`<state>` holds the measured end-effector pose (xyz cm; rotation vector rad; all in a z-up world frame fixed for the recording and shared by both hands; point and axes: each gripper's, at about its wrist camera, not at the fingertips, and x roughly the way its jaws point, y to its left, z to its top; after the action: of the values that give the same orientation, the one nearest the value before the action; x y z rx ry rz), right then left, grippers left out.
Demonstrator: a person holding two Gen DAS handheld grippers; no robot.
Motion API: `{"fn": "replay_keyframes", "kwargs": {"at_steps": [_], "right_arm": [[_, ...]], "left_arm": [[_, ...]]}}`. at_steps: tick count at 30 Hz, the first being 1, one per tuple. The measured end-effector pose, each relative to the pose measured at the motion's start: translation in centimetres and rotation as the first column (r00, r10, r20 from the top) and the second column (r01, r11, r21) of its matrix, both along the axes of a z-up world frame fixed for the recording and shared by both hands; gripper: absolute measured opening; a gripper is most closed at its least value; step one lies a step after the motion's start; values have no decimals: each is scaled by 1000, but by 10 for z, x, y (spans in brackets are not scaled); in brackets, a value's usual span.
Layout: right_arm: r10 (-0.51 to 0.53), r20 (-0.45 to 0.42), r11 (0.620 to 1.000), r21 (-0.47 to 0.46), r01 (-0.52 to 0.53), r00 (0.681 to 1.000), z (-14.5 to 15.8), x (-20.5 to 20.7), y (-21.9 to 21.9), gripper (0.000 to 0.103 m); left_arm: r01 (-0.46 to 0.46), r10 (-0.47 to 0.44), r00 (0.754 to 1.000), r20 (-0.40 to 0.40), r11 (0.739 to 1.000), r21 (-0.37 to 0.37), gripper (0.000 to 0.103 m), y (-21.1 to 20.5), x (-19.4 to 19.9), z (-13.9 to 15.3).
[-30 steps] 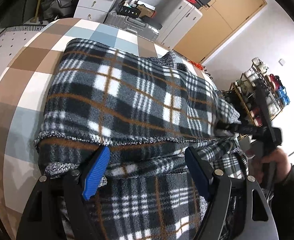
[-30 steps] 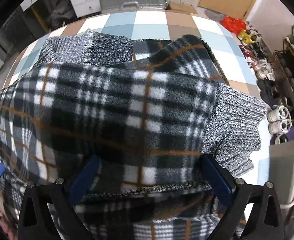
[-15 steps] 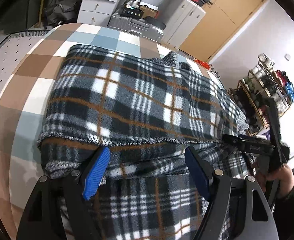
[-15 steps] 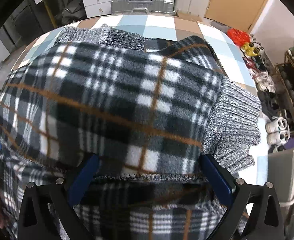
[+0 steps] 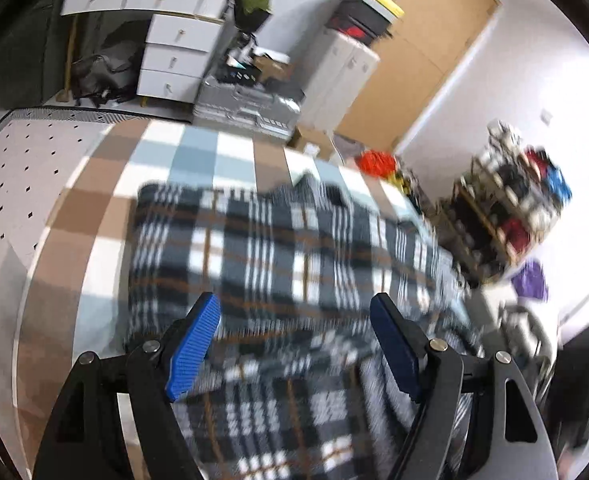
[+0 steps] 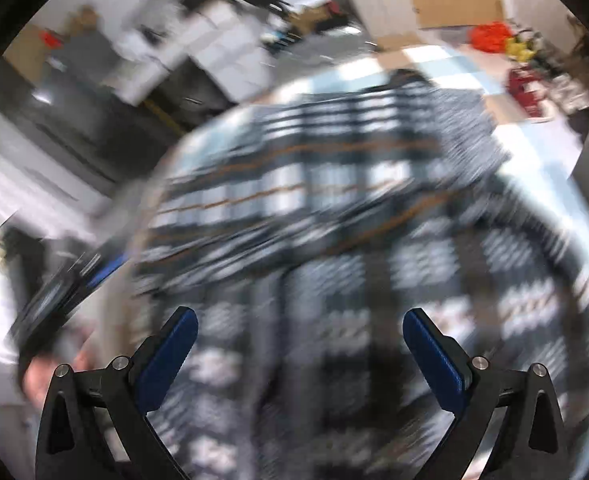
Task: Fold large clothes
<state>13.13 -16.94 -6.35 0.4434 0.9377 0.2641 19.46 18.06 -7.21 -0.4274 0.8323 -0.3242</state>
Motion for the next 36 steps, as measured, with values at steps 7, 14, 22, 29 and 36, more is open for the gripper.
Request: {"fn": "replay_keyframes", "kwargs": {"at_steps": [7, 14, 22, 29, 36], "right_arm": [[10, 76, 1000, 12, -11, 997, -8, -48, 5, 103], [4, 141, 1000, 0, -4, 990, -5, -41, -23, 103], [114, 166, 991, -87, -101, 980, -15, -32, -21, 103], [137, 211, 988, -94, -120, 968, -6, -39, -18, 103], [156, 201, 984, -114, -135, 967, -7, -40, -8, 103]], "left_arm": [[28, -21, 997, -80, 996, 85, 83, -51, 80, 4], [66, -13, 954, -300, 984, 165, 83, -101, 178, -47], [49, 22, 929, -370, 982, 182, 83, -110, 225, -75], [64, 12, 924, -382, 981, 185, 12, -109, 220, -80], [105, -45, 958, -282, 974, 200, 6, -108, 191, -49]]}}
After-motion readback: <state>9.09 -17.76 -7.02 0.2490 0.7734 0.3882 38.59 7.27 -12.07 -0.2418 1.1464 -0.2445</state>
